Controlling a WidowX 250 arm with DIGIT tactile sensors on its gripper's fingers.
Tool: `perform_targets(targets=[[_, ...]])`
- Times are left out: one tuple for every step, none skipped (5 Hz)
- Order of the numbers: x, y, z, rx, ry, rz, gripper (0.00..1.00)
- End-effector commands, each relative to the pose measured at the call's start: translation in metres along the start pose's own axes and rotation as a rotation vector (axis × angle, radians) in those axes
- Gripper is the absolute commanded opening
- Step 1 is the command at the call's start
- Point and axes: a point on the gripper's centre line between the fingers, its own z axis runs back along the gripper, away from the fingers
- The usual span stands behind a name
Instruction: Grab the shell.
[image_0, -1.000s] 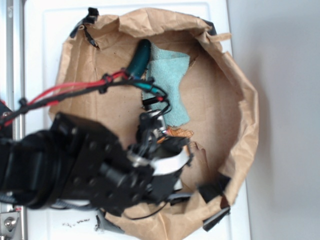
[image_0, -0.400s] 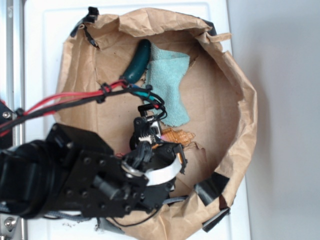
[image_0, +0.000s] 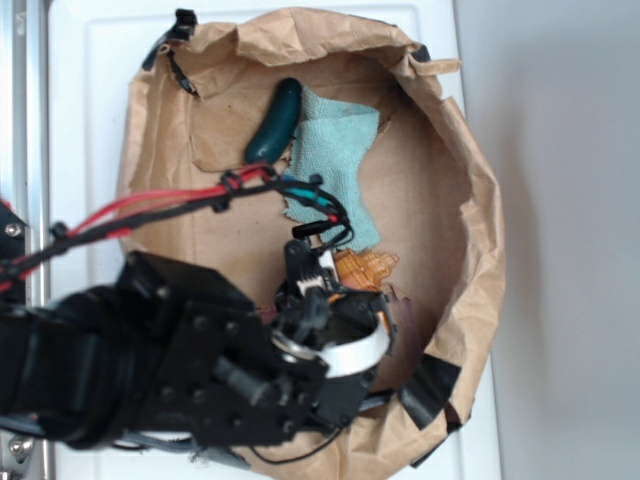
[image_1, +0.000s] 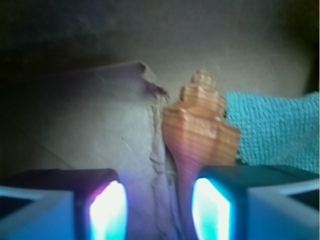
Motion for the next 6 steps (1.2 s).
perform_targets(targets=[[0.031, 0.0, 0.014, -0.041, -0.032, -0.004, 1.0], [0.04, 0.002, 0.007, -0.022, -0.039, 0.007, 1.0], [0.051, 0.008, -0.004, 0.001, -0.051, 0.004, 1.0], [0.064, 0.02, -0.011, -0.017, -0.042, -0.006, 1.0], [0.058, 0.025, -0.001, -0.048, -0.037, -0.044, 1.0], [0.054, 0.026, 0.016, -0.1, -0.038, -0.061, 1.0]])
